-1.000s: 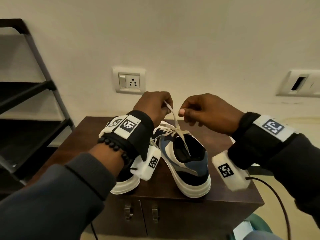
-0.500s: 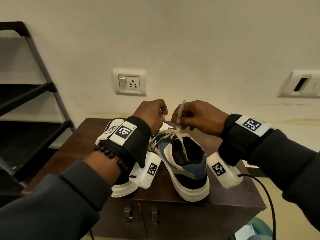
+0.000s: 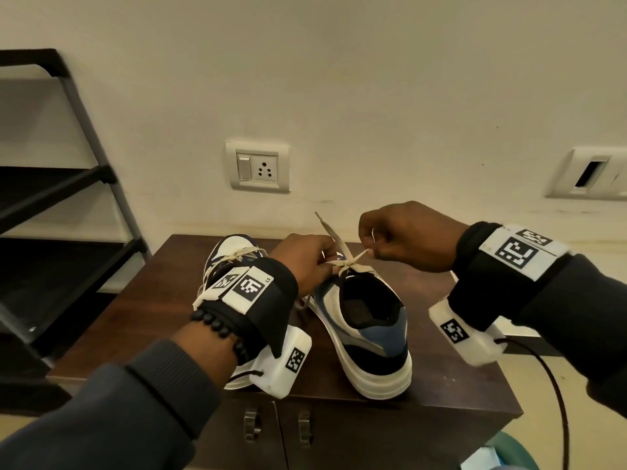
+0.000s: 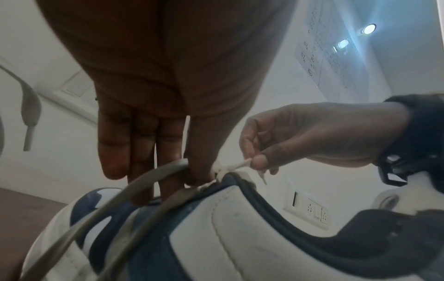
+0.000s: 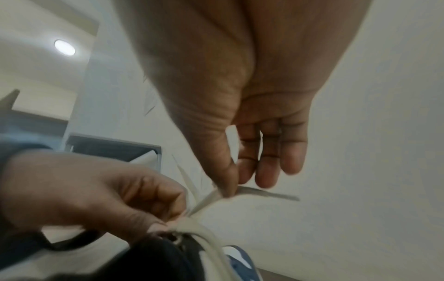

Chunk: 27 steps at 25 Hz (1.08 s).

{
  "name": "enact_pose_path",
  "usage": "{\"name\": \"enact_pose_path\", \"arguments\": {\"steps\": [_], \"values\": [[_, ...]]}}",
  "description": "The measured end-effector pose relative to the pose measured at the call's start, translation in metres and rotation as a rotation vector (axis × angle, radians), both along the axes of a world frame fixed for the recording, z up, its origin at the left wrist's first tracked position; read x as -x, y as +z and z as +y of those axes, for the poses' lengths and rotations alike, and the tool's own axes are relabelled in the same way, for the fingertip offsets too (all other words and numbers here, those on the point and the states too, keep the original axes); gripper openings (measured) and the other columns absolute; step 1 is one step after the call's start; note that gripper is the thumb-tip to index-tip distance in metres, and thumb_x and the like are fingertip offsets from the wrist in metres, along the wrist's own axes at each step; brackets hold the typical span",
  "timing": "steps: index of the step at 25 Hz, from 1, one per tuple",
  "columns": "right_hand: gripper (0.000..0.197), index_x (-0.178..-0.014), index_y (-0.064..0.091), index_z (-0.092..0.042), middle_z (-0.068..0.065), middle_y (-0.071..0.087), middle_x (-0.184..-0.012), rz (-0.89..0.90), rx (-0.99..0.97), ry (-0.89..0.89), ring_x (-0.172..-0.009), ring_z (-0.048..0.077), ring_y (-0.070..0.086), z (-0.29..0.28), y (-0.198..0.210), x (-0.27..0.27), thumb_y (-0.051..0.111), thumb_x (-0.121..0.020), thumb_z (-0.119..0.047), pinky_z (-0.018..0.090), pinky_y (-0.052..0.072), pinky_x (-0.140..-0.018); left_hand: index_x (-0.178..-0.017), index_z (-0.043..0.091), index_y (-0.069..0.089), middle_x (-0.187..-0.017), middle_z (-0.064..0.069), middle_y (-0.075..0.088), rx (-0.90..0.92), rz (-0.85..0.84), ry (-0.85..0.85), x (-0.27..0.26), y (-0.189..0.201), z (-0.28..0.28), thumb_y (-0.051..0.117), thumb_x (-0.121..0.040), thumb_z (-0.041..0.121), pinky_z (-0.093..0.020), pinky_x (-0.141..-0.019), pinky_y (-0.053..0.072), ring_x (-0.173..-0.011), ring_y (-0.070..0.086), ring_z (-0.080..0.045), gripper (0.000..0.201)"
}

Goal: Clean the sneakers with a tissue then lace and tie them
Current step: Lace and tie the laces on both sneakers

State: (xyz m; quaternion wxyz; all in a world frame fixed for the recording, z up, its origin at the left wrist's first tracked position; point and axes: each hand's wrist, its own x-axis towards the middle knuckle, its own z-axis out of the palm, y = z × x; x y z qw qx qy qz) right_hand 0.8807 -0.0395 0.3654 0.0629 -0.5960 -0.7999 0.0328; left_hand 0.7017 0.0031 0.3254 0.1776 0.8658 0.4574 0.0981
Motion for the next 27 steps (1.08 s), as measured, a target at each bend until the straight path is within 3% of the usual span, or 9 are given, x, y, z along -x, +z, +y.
{"name": "enact_pose_path", "arguments": {"steps": [3,6,9,11,14,17,22,24,27], "values": [[0.017,-0.091,0.062,-0.024,-0.003,0.055,-0.086,-0.141,-0.004,-0.035,-0.080,0.016,0.050,0.012,-0.013,-0.011,0.052,-0.087,-0.010,0.034,0.047,-0.075,-0.103,0.016,0.058,-0.092,0.002,0.055,0.035,0.108,0.021,0.001,-0.001,-0.002,0.054,-0.095,0.032,-0.025,-0.072,0.035,-0.084,0.049,-0.014,0.019],[0.019,-0.095,0.063,-0.021,0.000,0.063,-0.092,-0.124,0.164,-0.056,-0.084,0.017,0.054,0.010,-0.027,-0.020,0.050,-0.087,-0.008,0.026,0.043,-0.074,-0.113,0.015,0.050,-0.106,-0.003,0.056,0.053,0.167,0.070,0.005,-0.004,-0.003,0.060,-0.091,0.032,-0.027,-0.077,0.039,-0.092,0.051,-0.017,0.030],[0.010,-0.100,0.061,-0.021,-0.003,0.064,-0.094,0.042,0.044,-0.009,-0.084,0.015,0.056,0.002,-0.022,-0.021,0.055,-0.092,-0.024,0.026,0.044,-0.073,-0.125,0.021,0.043,-0.124,-0.005,0.049,-0.142,-0.049,0.036,0.007,-0.003,-0.004,0.067,-0.085,0.018,-0.031,-0.089,0.045,-0.110,0.053,-0.021,0.047],[0.021,-0.108,0.061,-0.025,-0.008,0.063,-0.100,0.148,0.045,0.063,-0.088,0.010,0.058,0.000,-0.017,-0.015,0.056,-0.092,-0.037,0.025,0.047,-0.078,-0.130,0.026,0.046,-0.133,-0.001,0.050,-0.160,-0.142,-0.065,0.005,0.000,-0.004,0.059,-0.089,0.012,-0.029,-0.097,0.041,-0.120,0.049,-0.019,0.046],[0.032,-0.117,0.061,-0.023,-0.005,0.066,-0.108,-0.017,0.189,0.098,-0.096,0.013,0.060,0.003,-0.022,-0.012,0.050,-0.094,-0.042,0.030,0.048,-0.085,-0.126,0.022,0.055,-0.127,-0.002,0.059,-0.003,0.019,-0.045,0.000,-0.002,-0.009,0.047,-0.098,0.021,-0.027,-0.093,0.039,-0.114,0.053,-0.019,0.029],[0.036,-0.117,0.061,-0.019,0.001,0.065,-0.112,-0.089,0.190,-0.026,-0.100,0.018,0.058,0.000,-0.024,-0.022,0.044,-0.096,-0.043,0.033,0.046,-0.089,-0.121,0.019,0.057,-0.121,-0.004,0.061,-0.047,0.032,0.071,0.010,0.000,-0.009,0.048,-0.098,0.020,-0.031,-0.095,0.043,-0.111,0.054,-0.021,0.025],[0.021,-0.088,0.056,-0.024,-0.007,0.054,-0.087,0.046,0.032,0.062,-0.080,0.012,0.050,-0.017,-0.008,-0.013,0.069,-0.081,-0.039,0.028,0.043,-0.070,-0.091,0.023,0.060,-0.091,0.005,0.064,-0.213,-0.122,0.022,0.025,0.019,-0.018,0.061,-0.088,0.018,-0.024,-0.074,0.042,-0.090,0.059,-0.017,0.006],[0.024,-0.094,0.054,-0.027,-0.010,0.048,-0.089,-0.092,0.002,0.098,-0.081,0.010,0.044,-0.024,-0.015,-0.002,0.069,-0.079,-0.040,0.027,0.043,-0.068,-0.092,0.024,0.053,-0.094,0.003,0.058,-0.134,-0.125,-0.022,0.010,0.010,-0.034,0.069,-0.082,0.035,-0.027,-0.074,0.043,-0.090,0.056,-0.018,0.021],[0.034,-0.103,0.054,-0.022,-0.004,0.050,-0.095,-0.303,-0.152,0.147,-0.085,0.015,0.046,-0.021,-0.030,0.008,0.072,-0.076,-0.033,0.027,0.039,-0.062,-0.126,0.018,0.038,-0.121,-0.006,0.045,0.093,-0.048,0.097,-0.015,-0.016,-0.049,0.076,-0.073,0.048,-0.037,-0.092,0.049,-0.112,0.050,-0.025,0.072]]}}
